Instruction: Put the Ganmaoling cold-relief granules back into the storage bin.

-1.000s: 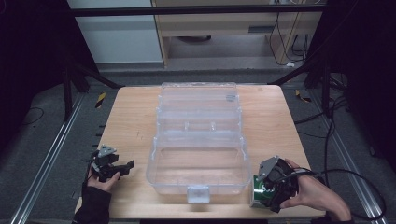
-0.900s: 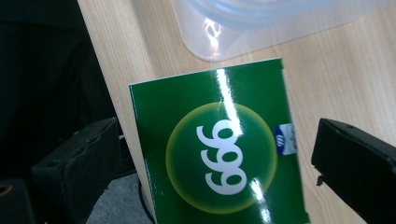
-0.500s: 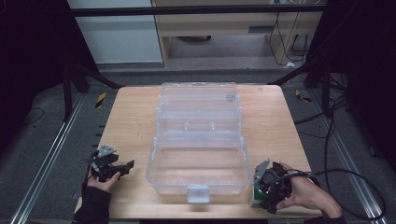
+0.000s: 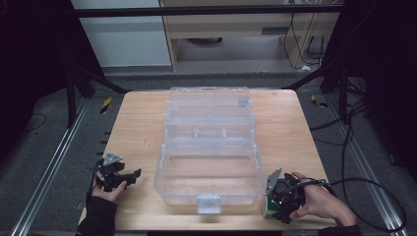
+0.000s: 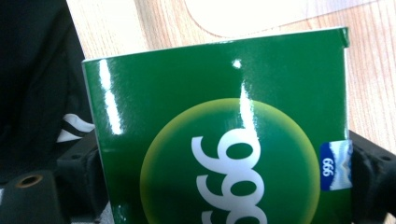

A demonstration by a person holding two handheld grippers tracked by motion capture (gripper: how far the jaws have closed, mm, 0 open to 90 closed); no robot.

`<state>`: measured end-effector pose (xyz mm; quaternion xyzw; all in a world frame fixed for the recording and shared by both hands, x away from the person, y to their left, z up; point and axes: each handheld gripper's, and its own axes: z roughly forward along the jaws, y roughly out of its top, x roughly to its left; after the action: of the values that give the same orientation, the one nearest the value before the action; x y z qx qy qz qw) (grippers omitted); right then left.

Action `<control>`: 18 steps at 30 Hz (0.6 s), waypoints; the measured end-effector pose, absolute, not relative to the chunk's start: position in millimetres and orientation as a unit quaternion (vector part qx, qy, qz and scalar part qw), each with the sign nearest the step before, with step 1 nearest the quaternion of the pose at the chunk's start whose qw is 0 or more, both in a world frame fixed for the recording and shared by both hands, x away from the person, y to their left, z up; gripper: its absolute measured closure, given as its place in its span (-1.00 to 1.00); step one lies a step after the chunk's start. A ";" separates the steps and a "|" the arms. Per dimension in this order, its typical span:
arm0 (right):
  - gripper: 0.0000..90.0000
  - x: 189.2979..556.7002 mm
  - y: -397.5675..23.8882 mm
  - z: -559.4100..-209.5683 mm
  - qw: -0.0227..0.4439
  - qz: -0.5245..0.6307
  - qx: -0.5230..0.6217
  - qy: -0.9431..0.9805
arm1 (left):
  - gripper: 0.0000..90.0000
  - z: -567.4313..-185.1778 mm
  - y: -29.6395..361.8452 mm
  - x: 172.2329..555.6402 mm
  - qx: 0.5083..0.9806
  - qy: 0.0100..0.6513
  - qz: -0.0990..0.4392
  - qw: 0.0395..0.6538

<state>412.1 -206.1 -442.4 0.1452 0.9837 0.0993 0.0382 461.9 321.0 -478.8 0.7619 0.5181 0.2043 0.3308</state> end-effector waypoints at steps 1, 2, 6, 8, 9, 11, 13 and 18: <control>-0.72 412.2 -206.7 -441.8 0.037 0.100 0.145 0.984 | -0.44 -478.9 320.9 462.0 0.762 0.518 0.204 0.330; -0.69 411.3 -207.4 -440.7 0.035 0.101 0.149 0.983 | -0.44 -478.8 320.8 462.0 0.762 0.518 0.204 0.330; -0.66 410.4 -209.1 -439.1 0.037 0.107 0.147 0.983 | -0.44 -478.6 320.5 461.8 0.762 0.518 0.205 0.330; -0.65 409.3 -210.0 -438.1 0.037 0.108 0.146 0.983 | -0.44 -478.5 320.5 461.8 0.763 0.518 0.205 0.329; -0.65 408.8 -210.5 -437.6 0.037 0.109 0.148 0.982 | -0.44 -478.7 320.3 461.8 0.762 0.519 0.205 0.330; -0.65 407.4 -212.2 -434.0 0.036 0.115 0.151 0.981 | -0.44 -478.5 320.3 461.7 0.762 0.518 0.205 0.331; -0.65 404.8 -213.7 -428.5 0.039 0.118 0.153 0.980 | -0.44 -478.7 320.1 461.8 0.762 0.518 0.204 0.330; -0.65 399.9 -216.4 -411.0 0.045 0.126 0.152 0.979 | -0.44 -478.4 319.8 461.7 0.763 0.517 0.204 0.330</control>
<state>399.9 -216.4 -411.0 0.1520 0.9794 0.1255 0.0445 461.7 319.8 -478.4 0.7633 0.5167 0.2044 0.3295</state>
